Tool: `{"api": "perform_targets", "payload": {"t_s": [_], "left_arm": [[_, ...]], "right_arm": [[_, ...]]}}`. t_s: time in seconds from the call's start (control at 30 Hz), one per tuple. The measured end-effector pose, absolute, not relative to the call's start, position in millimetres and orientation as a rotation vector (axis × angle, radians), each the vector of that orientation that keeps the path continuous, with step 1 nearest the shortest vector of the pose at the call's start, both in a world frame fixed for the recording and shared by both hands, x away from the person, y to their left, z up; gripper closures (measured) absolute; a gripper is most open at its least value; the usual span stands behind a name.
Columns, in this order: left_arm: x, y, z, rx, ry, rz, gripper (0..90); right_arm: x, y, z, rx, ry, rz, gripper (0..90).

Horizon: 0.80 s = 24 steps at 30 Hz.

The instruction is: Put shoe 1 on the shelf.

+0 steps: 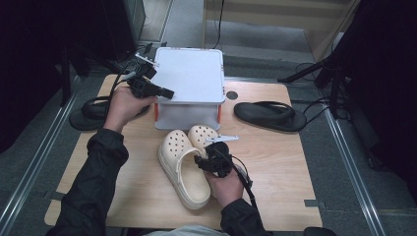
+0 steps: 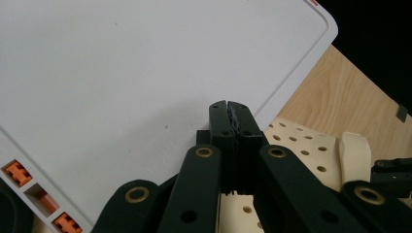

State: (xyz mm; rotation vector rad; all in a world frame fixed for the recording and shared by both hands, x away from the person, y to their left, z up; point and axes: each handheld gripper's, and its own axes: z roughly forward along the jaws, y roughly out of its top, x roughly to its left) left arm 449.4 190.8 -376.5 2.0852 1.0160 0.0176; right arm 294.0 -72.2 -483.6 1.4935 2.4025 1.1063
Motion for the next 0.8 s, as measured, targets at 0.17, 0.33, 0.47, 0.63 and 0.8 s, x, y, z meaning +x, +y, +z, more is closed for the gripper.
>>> {"api": "perform_targets", "payload": {"t_s": [0.17,0.33,0.47,0.63,0.8], "left_arm": [[450,192,-376,2.091,1.012,0.021,89.9],[449,191,-376,2.085,1.015,0.018,89.9],[449,191,-377,2.084,1.015,0.017,90.0],[450,191,-377,2.084,1.013,0.013,90.0],[450,192,-377,2.081,1.016,0.008,90.0]], "right_arm": [[296,-71,-479,1.474,2.412,1.111,66.7],[301,-66,-472,1.435,2.416,1.118,66.7],[315,-58,-464,1.401,2.429,1.126,66.7],[334,-52,-461,1.377,2.419,1.144,66.8],[357,-47,-457,1.4,2.389,1.147,66.8]]}}
